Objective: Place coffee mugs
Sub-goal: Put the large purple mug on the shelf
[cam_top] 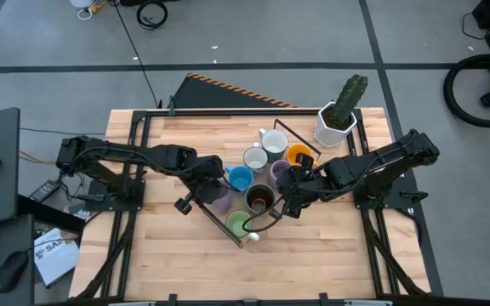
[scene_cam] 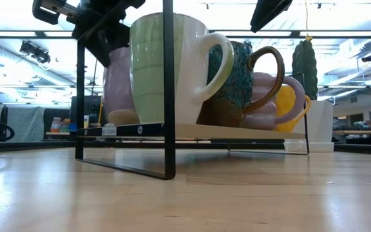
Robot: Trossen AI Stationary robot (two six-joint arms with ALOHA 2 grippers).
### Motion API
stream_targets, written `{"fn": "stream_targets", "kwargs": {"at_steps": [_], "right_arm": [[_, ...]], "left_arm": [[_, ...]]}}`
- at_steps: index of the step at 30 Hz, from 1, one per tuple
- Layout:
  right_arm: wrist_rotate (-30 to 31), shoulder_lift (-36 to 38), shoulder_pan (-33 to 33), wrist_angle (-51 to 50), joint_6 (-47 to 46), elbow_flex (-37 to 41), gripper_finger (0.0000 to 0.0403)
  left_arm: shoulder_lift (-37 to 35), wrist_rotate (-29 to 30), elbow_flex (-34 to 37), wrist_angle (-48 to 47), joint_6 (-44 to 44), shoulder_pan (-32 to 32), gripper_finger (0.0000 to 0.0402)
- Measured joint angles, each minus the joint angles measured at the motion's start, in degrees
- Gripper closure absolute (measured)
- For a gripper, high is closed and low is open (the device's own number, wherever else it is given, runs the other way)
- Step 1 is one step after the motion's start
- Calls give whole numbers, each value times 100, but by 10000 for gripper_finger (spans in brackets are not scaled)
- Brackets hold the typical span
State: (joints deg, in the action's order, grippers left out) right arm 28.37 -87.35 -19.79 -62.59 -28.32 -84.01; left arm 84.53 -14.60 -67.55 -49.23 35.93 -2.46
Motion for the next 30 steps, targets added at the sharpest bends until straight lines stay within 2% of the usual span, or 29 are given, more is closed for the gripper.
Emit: {"fn": "stream_targets", "kwargs": {"at_steps": [5, 8, 16, 22, 30], "right_arm": [[2, 0, 1, 0, 3, 0, 237], [2, 0, 4, 2, 11, 0, 237], [1, 0, 19, 27, 76, 0, 237], [-1, 0, 50, 52, 110, 0, 237], [-94, 56, 48, 80, 135, 0, 237]], "left_arm": [[-13, 90, 0, 2, -3, 0, 294], [-13, 127, 0, 6, -8, 0, 283], [-70, 136, -122, -102, -101, 0, 280], [-70, -268, -485, -120, -231, -8, 280], [-16, -255, -509, -143, -377, -7, 280]]}}
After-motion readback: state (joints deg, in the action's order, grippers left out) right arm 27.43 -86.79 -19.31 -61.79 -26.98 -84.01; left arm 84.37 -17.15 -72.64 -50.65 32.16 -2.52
